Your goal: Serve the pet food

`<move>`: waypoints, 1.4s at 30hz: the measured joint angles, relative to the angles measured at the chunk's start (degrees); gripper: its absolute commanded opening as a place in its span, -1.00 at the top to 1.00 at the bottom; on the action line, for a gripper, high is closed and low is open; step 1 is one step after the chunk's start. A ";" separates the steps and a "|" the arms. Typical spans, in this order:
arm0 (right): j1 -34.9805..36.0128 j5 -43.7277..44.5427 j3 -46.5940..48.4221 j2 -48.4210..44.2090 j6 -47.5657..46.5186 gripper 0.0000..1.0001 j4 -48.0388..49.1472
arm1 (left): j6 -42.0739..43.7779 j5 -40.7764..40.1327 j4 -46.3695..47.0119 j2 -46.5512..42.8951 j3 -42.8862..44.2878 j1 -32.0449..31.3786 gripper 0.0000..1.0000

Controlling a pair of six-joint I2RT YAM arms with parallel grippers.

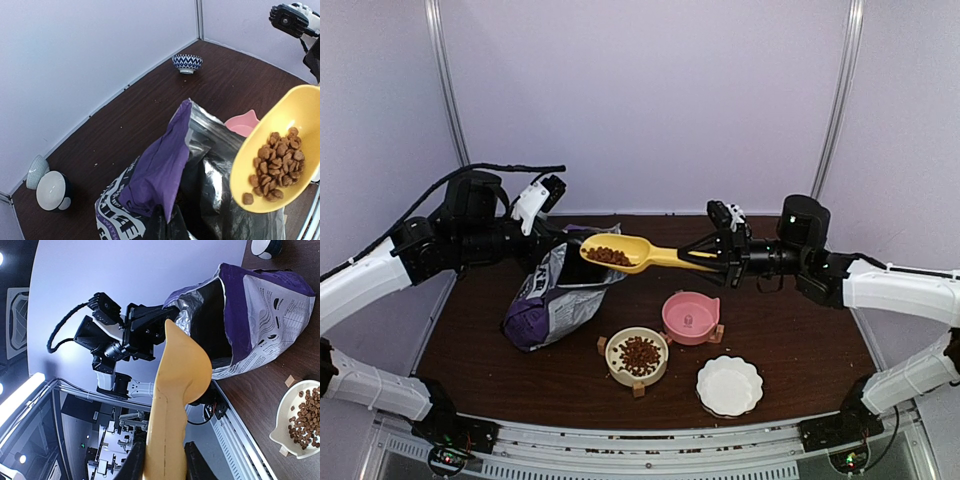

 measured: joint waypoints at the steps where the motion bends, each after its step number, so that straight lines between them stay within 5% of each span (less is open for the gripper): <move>1: -0.02 0.00 0.00 -0.55 -0.13 0.91 -0.46 | 0.00 0.00 0.02 0.00 -0.02 0.00 1.00; 29: -17.35 3.26 -20.33 -21.33 -5.29 0.91 -16.44 | 0.02 -1.25 0.11 0.00 -0.02 0.02 1.00; 42: -20.57 6.62 -17.18 -20.92 -20.33 0.91 -39.08 | 0.02 -1.22 0.09 0.00 -0.02 0.02 1.00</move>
